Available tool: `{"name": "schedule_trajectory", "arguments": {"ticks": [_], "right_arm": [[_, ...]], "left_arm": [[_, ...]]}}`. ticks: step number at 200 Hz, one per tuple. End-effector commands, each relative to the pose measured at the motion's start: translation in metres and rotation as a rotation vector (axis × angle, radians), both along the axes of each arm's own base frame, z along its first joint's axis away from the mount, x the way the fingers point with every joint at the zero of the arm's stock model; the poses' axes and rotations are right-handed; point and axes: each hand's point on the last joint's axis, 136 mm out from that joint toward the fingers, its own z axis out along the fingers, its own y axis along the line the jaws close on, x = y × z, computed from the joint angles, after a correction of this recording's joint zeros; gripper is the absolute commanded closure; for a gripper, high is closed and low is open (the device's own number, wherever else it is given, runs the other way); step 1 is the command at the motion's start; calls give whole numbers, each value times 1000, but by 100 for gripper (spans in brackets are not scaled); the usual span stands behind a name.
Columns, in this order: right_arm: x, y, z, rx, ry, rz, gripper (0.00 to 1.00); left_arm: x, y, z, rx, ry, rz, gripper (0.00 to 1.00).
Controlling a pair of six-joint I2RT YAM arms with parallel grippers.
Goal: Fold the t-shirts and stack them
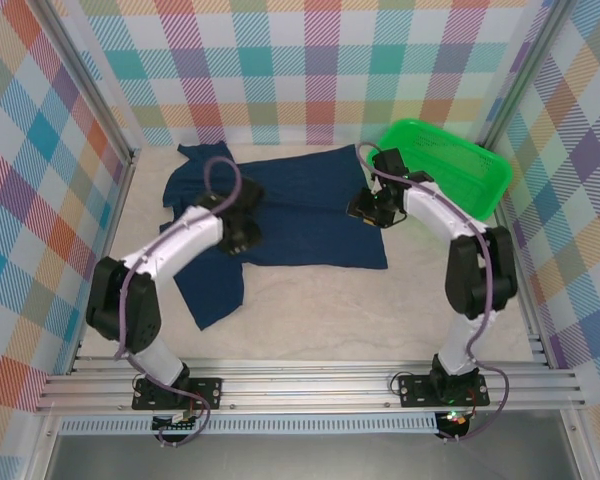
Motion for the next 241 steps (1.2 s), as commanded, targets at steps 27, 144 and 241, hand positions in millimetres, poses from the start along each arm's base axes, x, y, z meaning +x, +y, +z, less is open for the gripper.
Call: {"name": "schedule_trajectory", "arguments": {"ticks": [27,144,241], "right_arm": [[-61,-5,-10,54,79,5,56],[-78,-13,-13,37,97,-1,56],[-72,-11,-17,25,107,11,57]], "left_arm": [[-61,21,-63,232,189,-80,65],[-66,29,-91,296,189,-150,87],[-76,25,-35,37,166,-85,100]]}}
